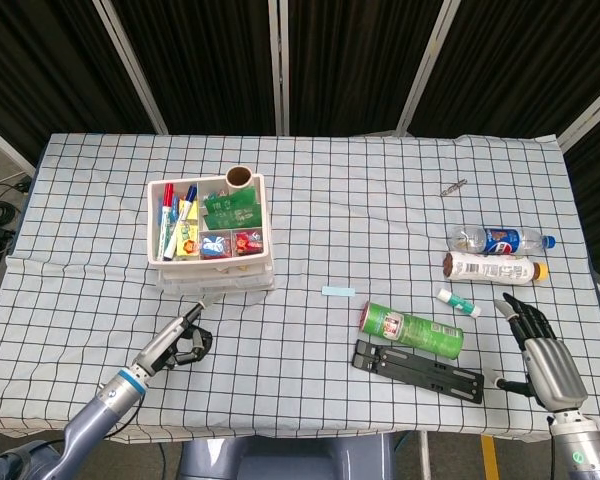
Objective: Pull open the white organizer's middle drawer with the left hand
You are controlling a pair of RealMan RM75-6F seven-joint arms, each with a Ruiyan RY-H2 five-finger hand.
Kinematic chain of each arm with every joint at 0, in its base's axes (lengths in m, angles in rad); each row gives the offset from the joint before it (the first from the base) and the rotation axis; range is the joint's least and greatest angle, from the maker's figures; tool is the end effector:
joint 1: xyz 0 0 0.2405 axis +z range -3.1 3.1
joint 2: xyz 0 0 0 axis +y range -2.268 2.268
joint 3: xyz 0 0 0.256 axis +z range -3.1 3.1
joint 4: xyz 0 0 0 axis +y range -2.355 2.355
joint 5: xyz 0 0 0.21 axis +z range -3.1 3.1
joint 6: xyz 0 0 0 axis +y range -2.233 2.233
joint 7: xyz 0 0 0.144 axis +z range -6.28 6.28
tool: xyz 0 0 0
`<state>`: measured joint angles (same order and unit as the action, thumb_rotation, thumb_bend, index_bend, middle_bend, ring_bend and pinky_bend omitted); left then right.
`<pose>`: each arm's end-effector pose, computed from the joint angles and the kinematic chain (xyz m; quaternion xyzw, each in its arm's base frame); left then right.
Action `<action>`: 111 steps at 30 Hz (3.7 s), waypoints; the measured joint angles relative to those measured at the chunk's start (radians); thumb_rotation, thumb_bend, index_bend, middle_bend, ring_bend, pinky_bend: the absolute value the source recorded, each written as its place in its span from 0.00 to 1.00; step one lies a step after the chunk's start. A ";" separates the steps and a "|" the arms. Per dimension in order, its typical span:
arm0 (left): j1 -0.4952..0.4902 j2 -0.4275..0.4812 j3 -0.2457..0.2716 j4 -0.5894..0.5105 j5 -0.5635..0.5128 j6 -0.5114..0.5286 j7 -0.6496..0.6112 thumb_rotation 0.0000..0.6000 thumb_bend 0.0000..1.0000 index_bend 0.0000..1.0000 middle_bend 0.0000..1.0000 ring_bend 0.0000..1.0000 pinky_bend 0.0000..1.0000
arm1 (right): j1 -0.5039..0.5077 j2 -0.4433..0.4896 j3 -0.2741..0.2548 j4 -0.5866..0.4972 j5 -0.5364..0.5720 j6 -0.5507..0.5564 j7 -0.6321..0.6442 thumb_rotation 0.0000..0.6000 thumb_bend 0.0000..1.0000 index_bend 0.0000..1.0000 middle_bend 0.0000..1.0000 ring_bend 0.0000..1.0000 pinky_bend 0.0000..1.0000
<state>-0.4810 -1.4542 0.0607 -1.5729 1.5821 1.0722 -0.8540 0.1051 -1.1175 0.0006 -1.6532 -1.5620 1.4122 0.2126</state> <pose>-0.2026 0.2290 -0.0140 -0.5192 -0.7032 -0.4745 0.1036 -0.2990 -0.1747 0.1362 0.5858 -0.4781 0.4334 0.4903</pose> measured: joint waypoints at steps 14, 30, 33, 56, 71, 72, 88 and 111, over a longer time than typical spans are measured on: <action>0.111 0.080 0.066 -0.074 0.087 0.189 0.413 1.00 0.87 0.00 0.73 0.72 0.67 | -0.002 -0.003 -0.005 -0.008 -0.010 0.005 -0.015 1.00 0.11 0.01 0.00 0.00 0.00; 0.157 0.196 -0.079 -0.504 -0.206 0.248 1.271 1.00 0.87 0.00 0.78 0.76 0.71 | -0.003 0.002 -0.006 -0.012 -0.013 0.007 -0.004 1.00 0.11 0.01 0.00 0.00 0.00; 0.129 0.213 -0.111 -0.556 -0.307 0.212 1.315 1.00 0.87 0.00 0.78 0.76 0.71 | -0.003 0.003 -0.008 -0.013 -0.018 0.009 -0.002 1.00 0.11 0.01 0.00 0.00 0.00; -0.050 0.185 -0.200 -0.618 -0.674 0.120 1.446 1.00 0.88 0.07 0.79 0.76 0.71 | -0.002 0.008 -0.005 -0.011 -0.012 0.007 0.012 1.00 0.11 0.01 0.00 0.00 0.00; -0.088 0.150 -0.190 -0.622 -0.678 0.155 1.453 1.00 0.90 0.21 0.82 0.79 0.72 | -0.001 0.009 -0.005 -0.008 -0.011 0.005 0.015 1.00 0.11 0.01 0.00 0.00 0.00; -0.086 0.152 -0.183 -0.629 -0.662 0.160 1.452 1.00 0.90 0.22 0.82 0.80 0.72 | -0.001 0.009 -0.005 -0.009 -0.012 0.006 0.015 1.00 0.11 0.01 0.00 0.00 0.00; -0.070 0.210 -0.105 -0.693 -0.597 0.145 1.415 1.00 0.90 0.28 0.83 0.80 0.72 | -0.003 0.009 -0.007 -0.011 -0.019 0.013 0.016 1.00 0.11 0.01 0.00 0.00 0.00; -0.012 0.319 -0.099 -0.736 -0.400 0.191 1.292 1.00 0.44 0.25 0.83 0.80 0.72 | -0.004 0.008 -0.008 -0.011 -0.022 0.015 0.015 1.00 0.11 0.01 0.00 0.00 0.00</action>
<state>-0.4935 -1.1350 -0.0382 -2.3086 1.1823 1.2634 0.4379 0.1014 -1.1095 -0.0073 -1.6642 -1.5836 1.4267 0.2278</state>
